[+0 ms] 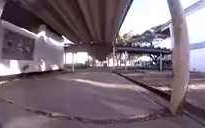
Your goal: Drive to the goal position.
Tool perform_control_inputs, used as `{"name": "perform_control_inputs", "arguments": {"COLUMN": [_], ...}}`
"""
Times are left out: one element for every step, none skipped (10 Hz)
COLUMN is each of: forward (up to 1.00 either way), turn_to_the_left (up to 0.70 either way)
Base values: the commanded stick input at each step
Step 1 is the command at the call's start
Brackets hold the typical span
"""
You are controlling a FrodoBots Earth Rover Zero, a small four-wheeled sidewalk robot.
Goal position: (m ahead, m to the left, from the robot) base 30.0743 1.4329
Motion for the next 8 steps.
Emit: {"name": "perform_control_inputs", "arguments": {"forward": [0.0, 0.0, 0.0, 0.11, 0.52, 0.0, 0.0, 0.0], "turn_to_the_left": [0.0, 0.0, 0.0, 0.0, 0.0, 0.0, 0.0, 0.0]}}
